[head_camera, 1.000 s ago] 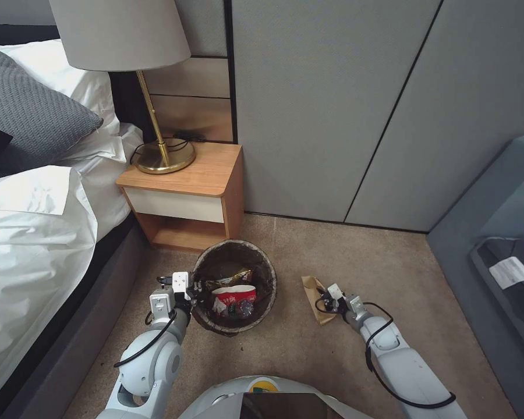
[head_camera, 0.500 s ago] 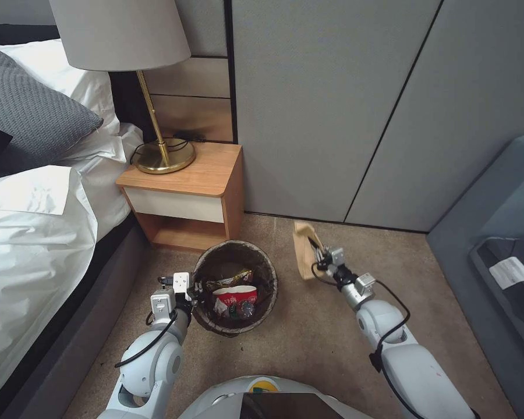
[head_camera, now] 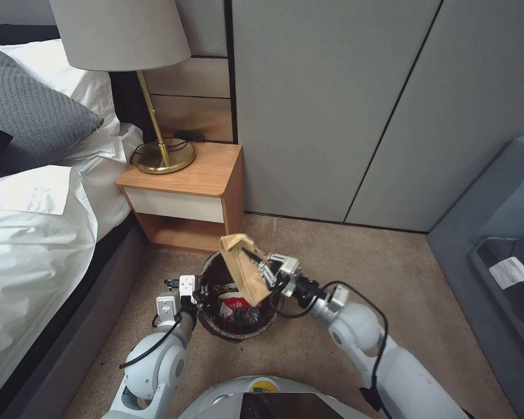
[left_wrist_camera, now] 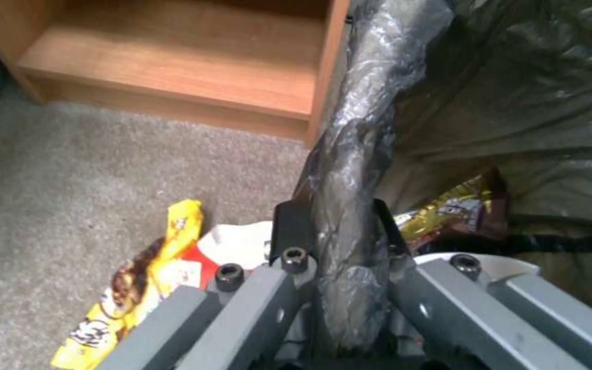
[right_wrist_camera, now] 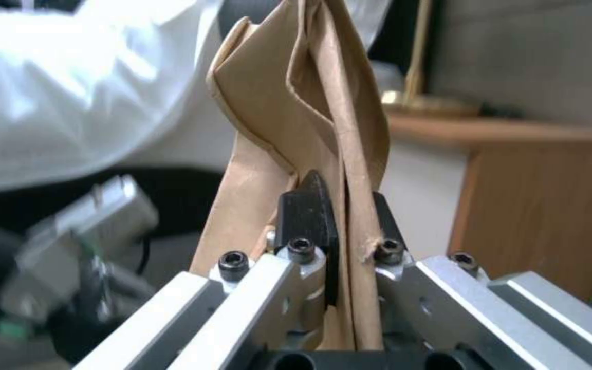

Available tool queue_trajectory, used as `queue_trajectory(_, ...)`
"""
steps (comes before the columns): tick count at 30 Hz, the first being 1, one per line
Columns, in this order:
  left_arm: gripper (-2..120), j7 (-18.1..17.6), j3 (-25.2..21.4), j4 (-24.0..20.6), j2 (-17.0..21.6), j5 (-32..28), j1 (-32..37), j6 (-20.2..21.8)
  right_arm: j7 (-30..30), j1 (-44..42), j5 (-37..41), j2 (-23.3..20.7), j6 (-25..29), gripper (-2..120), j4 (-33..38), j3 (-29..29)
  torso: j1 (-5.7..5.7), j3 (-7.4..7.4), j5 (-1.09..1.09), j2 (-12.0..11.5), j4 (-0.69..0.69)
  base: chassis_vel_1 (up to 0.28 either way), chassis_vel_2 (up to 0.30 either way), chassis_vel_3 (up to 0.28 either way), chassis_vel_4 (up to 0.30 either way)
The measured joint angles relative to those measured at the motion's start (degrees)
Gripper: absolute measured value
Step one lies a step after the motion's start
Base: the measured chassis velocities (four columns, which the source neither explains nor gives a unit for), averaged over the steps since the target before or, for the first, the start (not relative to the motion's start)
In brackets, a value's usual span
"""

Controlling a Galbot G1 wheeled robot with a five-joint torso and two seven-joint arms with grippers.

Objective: Pick up the trash bin, then pick up the garbage from the floor and place it into the trash bin.

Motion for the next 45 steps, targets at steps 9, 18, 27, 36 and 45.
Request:
queue_trajectory(9, 0, -0.2, 0.44, -1.26, -0.5, -0.2, 0.57, 0.26, 4.82, 6.11, -5.43, 3.39, -0.3, 0, -11.99, -7.01, 0.0, 0.0, -0.01, 0.0, -0.01, 0.0, 0.0, 0.0, 0.0)
queue_trajectory(18, 0, -0.22, 0.28, -1.33, -0.77, -0.3, 0.31, 0.26, 5.23, 5.96, -6.76, 4.22, -0.12, 19, -13.8, -6.66, 0.0, 0.0, 0.0, 0.0, -0.02, 0.0, 0.0, 0.0, 0.0)
queue_trajectory(27, 0, -0.23, -0.24, -0.95, -0.77, -0.41, -0.15, 0.26, 4.9, 4.61, -7.25, 3.85, 0.02, 55, -12.54, -6.24, 0.0, 0.0, 0.0, 0.0, -0.02, 0.0, 0.0, 0.0, 0.0)
queue_trajectory(36, 0, -0.11, -0.74, 0.18, -0.7, -0.31, -0.56, 0.06, 4.12, 1.94, -7.54, 2.4, 0.5, 89, -8.21, -4.21, 0.0, 0.0, 0.0, 0.0, -0.01, 0.0, 0.0, 0.0, 0.0)
queue_trajectory(45, 0, 0.23, -1.36, 0.86, -0.48, 0.18, -0.87, -0.44, 0.6, -4.51, -7.31, -0.84, 2.36, 100, 0.94, 2.19, 0.0, 0.0, 0.0, 0.0, -0.02, 0.0, 0.0, 0.0, 0.0)
